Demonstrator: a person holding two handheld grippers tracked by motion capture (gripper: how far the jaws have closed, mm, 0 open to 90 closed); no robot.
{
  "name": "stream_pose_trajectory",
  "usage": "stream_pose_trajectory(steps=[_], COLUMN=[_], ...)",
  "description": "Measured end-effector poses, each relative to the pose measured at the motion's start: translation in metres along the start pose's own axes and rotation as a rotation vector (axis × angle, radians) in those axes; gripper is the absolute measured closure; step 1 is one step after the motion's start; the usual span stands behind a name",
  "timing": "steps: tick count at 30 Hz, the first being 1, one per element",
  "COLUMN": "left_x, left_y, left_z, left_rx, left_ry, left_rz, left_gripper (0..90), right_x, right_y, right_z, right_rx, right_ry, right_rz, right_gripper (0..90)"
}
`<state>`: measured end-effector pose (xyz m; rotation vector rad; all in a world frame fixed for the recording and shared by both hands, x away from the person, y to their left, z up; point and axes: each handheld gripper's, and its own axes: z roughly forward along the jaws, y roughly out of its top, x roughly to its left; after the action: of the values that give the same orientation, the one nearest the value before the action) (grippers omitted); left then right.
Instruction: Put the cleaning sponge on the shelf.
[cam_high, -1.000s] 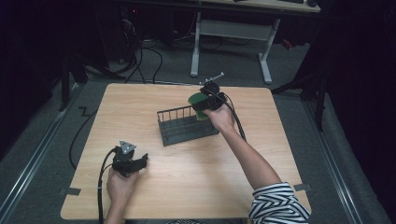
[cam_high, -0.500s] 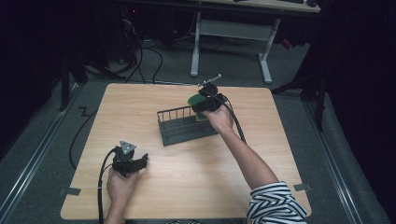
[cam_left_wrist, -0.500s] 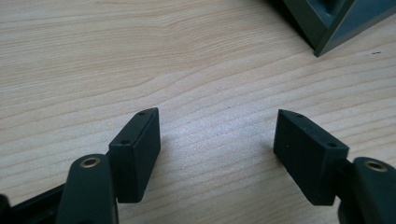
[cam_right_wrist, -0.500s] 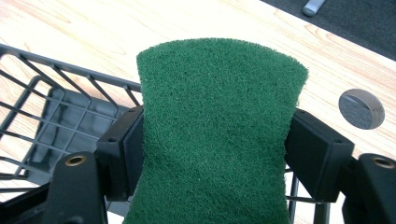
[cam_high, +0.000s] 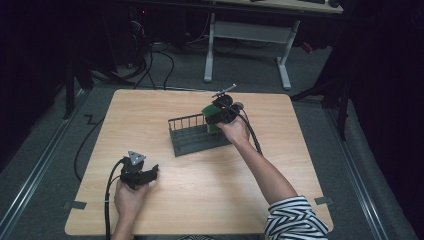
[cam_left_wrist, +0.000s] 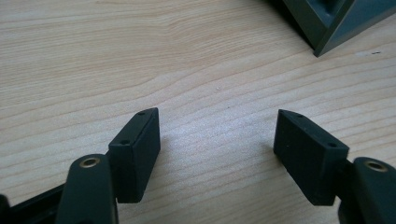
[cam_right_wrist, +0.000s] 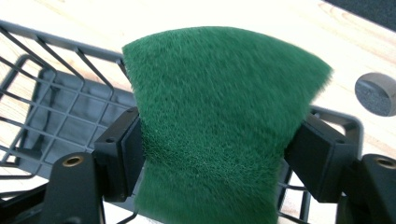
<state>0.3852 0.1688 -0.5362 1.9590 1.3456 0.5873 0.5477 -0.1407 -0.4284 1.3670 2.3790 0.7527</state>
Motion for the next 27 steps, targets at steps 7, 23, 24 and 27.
stream_pose_trajectory(steps=[7,23,24,27], left_x=[0.0000,0.0001,0.0001,0.0001], left_y=[0.0000,0.0001,0.0001,0.0001], left_z=[0.0000,-0.0001,-0.0001,-0.0001], left_rx=[0.000,0.001,0.001,0.001], left_ry=[0.000,-0.002,-0.002,-0.002], left_rz=[0.000,-0.001,-0.001,-0.001], left_gripper=[32.2,32.3,32.3,32.3], right_x=[-0.0006,-0.0042,-0.0042,-0.0047], right_y=[-0.0023,-0.0073,-0.0073,-0.0075], right_z=[0.0005,0.0006,0.0006,-0.0002], right_rx=[0.019,0.030,0.030,0.025], right_ry=[0.008,0.037,0.037,0.037], right_rz=[0.001,0.012,0.012,0.008], right_gripper=[28.2,25.3,25.3,19.3])
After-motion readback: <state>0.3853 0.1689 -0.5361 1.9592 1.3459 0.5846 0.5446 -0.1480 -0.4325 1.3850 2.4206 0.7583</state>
